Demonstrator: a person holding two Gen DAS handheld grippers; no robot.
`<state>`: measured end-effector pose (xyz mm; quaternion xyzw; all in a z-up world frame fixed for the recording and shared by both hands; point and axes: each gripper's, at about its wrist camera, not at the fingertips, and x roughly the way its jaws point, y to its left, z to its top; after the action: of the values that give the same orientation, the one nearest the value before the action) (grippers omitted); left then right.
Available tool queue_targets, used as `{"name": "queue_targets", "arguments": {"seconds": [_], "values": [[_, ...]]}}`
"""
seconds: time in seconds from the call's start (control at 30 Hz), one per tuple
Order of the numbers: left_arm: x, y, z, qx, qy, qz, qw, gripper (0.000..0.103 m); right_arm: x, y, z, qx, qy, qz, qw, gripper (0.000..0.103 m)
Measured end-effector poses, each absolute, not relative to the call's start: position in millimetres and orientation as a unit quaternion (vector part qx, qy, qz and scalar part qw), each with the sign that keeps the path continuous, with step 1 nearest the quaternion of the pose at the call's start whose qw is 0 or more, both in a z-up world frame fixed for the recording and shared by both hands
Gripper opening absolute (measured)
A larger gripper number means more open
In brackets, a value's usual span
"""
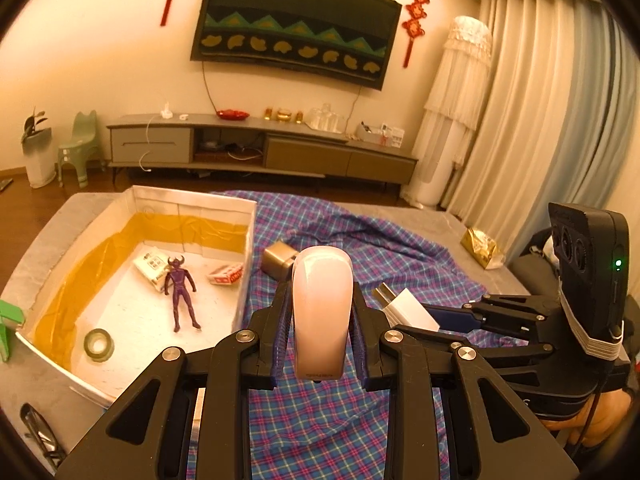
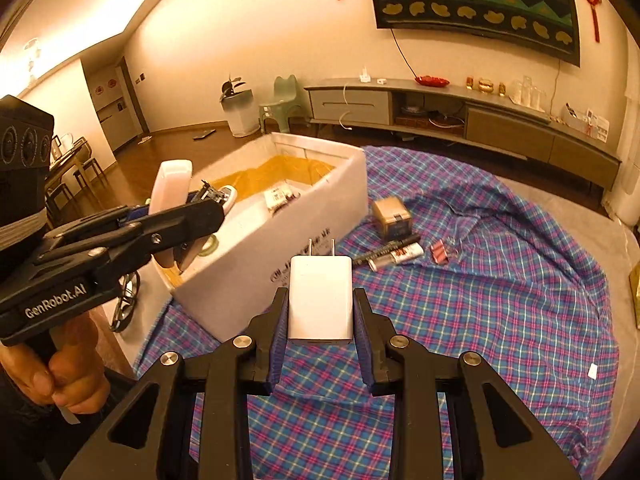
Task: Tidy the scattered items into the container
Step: 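Carry the plastic object and white charger over the foam box with both grippers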
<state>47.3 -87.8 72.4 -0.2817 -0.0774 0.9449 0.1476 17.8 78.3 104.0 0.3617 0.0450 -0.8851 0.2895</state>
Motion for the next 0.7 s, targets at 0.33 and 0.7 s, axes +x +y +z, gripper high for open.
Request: {"name": "queue_targets", "arguments": {"seconds": [0.33,0.7], "values": [[56.4,-108.0,86.1,-0.261,-0.096,0.950,0.138,0.028,27.8,50.3,132.9,0.340,0.057,-0.888,0.304,0.032],[61.4,-142.7,96.2,-0.242,-0.127,0.955,0.119,0.028,31.8,20.9,152.8,0.324,0.080,-0.889,0.315,0.032]]}}
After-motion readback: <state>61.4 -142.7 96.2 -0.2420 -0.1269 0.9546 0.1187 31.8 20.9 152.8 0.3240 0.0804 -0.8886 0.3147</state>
